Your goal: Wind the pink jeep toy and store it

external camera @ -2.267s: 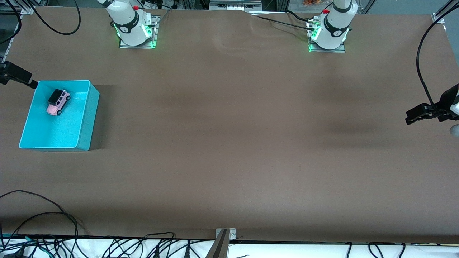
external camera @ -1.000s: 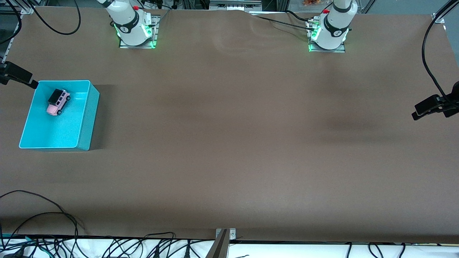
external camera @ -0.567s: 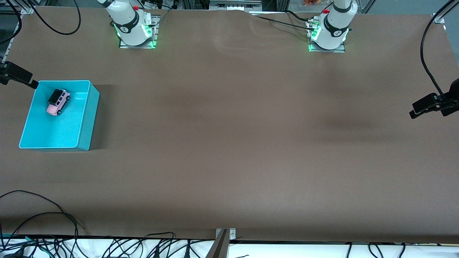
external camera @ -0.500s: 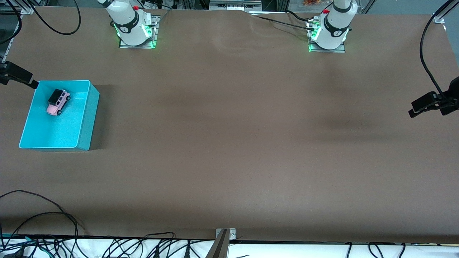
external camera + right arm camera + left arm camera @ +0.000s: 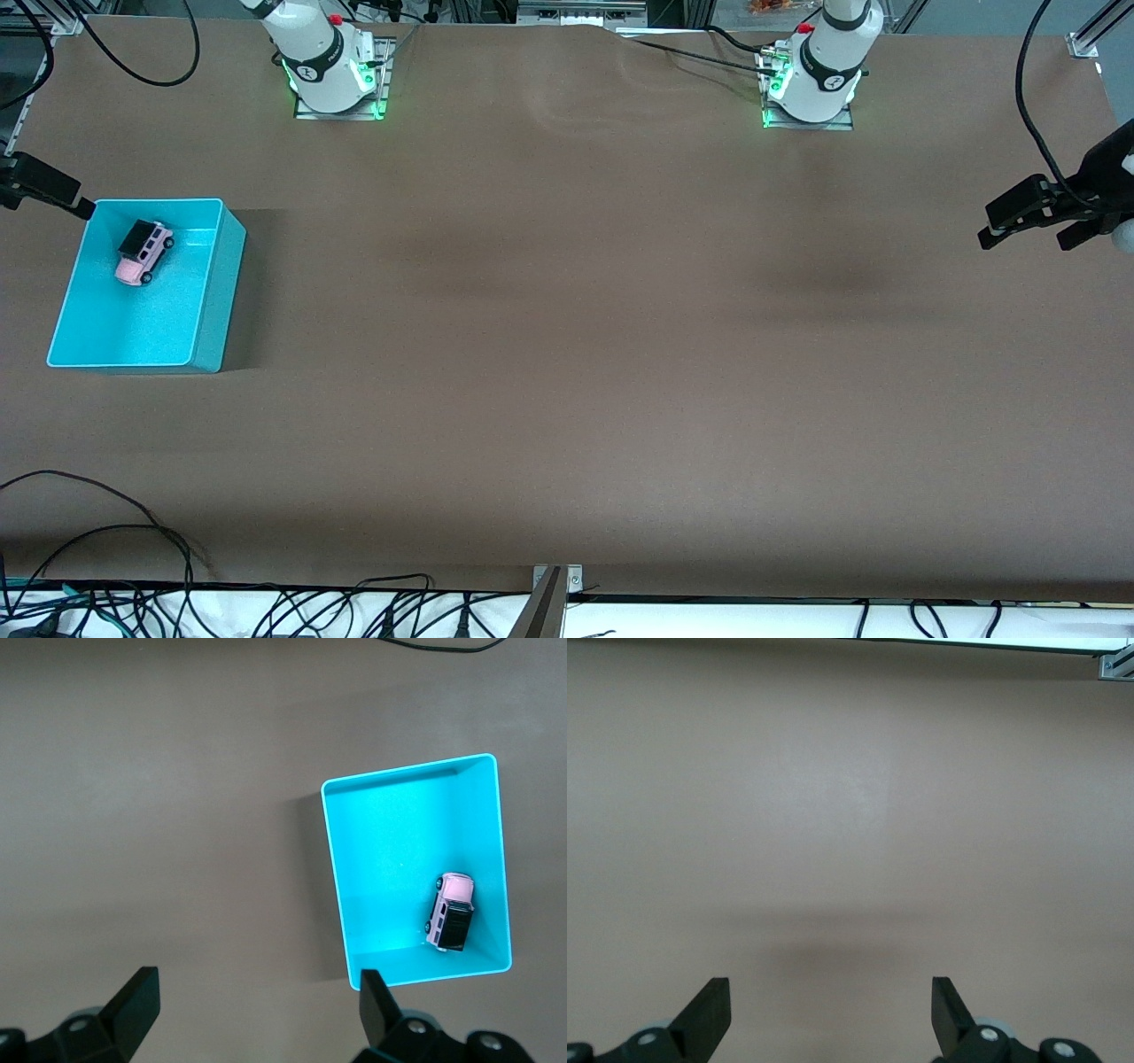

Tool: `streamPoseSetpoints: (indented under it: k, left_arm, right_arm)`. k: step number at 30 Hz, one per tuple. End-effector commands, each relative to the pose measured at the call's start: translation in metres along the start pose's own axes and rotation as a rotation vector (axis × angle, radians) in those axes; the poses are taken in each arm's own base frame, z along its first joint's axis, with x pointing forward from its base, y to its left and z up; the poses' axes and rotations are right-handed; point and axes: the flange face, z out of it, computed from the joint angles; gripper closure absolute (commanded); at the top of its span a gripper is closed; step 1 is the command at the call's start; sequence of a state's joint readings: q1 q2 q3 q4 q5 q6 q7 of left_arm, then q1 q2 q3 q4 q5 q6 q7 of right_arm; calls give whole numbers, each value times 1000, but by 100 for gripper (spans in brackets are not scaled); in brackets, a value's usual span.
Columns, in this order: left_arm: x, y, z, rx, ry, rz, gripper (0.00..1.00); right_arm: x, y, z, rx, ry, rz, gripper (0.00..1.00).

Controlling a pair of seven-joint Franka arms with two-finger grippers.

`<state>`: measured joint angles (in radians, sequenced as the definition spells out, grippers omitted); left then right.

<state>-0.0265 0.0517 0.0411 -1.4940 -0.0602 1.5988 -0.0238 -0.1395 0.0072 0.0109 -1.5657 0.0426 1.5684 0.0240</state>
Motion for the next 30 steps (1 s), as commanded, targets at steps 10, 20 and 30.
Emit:
streamPoseSetpoints:
  k: [10, 20, 30]
  left_arm:
    - [-13, -22, 3, -12, -71, -26, 0]
    - [-8, -18, 15, 25, -94, -17, 0]
    - [3, -21, 44, 29, -139, -20, 0]
  right_arm:
    - [1, 0, -4, 22, 4, -8, 0]
    - [1, 1, -4, 22, 0, -8, 0]
    - [1, 1, -5, 22, 6, -11, 0]
